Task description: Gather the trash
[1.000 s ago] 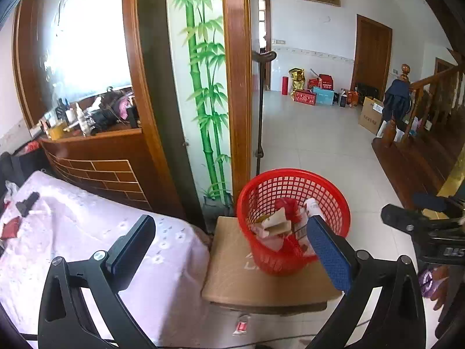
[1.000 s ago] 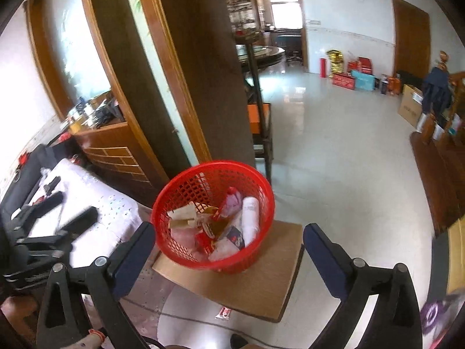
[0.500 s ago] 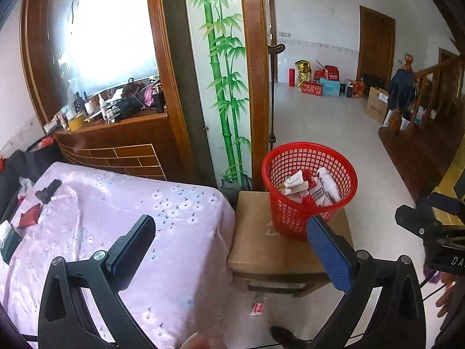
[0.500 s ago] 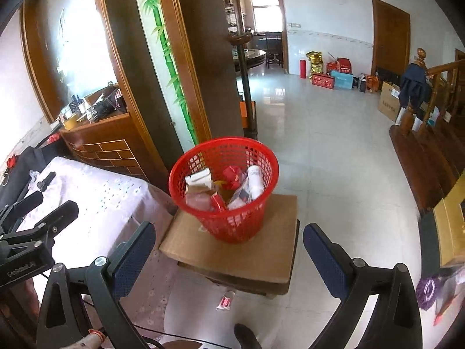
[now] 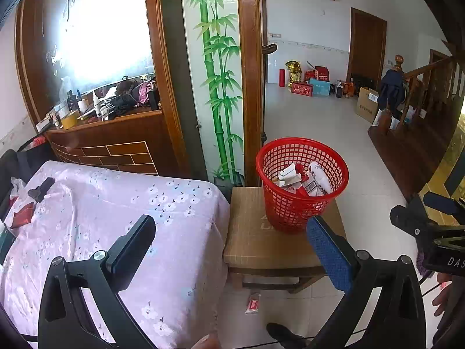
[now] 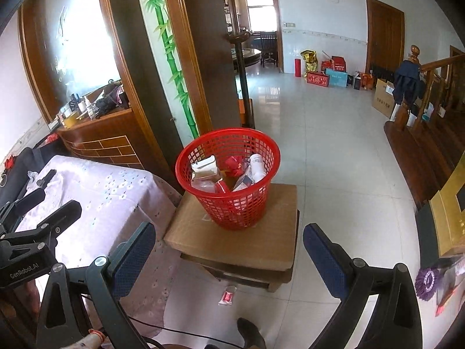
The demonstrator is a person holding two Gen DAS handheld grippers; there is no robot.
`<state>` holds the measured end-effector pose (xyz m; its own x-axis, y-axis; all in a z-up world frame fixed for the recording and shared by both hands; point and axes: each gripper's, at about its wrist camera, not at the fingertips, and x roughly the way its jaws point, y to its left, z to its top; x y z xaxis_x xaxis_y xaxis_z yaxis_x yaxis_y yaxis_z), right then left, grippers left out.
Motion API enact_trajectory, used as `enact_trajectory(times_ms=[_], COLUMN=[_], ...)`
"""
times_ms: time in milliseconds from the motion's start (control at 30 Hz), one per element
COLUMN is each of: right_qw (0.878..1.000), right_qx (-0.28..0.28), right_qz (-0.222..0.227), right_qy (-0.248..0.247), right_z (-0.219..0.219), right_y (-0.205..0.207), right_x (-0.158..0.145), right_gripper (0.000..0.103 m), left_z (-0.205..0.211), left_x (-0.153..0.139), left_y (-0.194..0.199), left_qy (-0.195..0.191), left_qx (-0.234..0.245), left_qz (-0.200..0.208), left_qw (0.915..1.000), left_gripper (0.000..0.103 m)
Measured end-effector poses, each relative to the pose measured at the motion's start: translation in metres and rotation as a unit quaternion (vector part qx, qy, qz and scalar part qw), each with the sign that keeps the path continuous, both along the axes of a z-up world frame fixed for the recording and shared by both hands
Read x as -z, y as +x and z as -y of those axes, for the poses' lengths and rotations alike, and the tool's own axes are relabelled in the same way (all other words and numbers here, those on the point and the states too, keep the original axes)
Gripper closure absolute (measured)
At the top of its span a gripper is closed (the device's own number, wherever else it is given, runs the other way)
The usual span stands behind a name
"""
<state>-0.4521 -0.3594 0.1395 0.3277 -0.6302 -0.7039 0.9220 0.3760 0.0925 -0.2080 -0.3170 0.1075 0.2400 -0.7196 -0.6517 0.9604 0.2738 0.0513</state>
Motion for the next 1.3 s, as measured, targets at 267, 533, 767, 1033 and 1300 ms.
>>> enact_trajectory(times_ms=[267,533,767,1033,1300], right_qw=[1.0,1.0,0.999,0.998,0.998], right_qx=[0.007,0.004,0.006,-0.006,-0.008], right_qz=[-0.002,0.003,0.0,0.003,0.005], right_qy=[-0.003,-0.014,-0.041,-0.062,-0.063], right_z=[-0.003,-0.006,-0.01,-0.016,-0.015], right_y=[-0.005,-0.006,-0.009,-0.007,-0.008], right_x=[-0.001,-0.005,-0.011,-0.016,-0.018], right_gripper=[0.0,0.0,0.0,0.0,0.0], left_z=[0.0,-0.003,-0.003,-0.003,-0.001], left_x=[0.001,-0.002,-0.004,-0.007,-0.006], left_y=[-0.002,0.0,0.007,0.011,0.01], left_qy=[0.001,-0.002,-0.006,-0.011,-0.008], left_qx=[0.003,-0.004,-0.015,-0.025,-0.028], left_qz=[-0.003,-0.013,-0.038,-0.045,-0.043], left_qw=[1.0,0.9999,0.9991,0.9986,0.9987], left_gripper=[0.0,0.0,0.0,0.0,0.0])
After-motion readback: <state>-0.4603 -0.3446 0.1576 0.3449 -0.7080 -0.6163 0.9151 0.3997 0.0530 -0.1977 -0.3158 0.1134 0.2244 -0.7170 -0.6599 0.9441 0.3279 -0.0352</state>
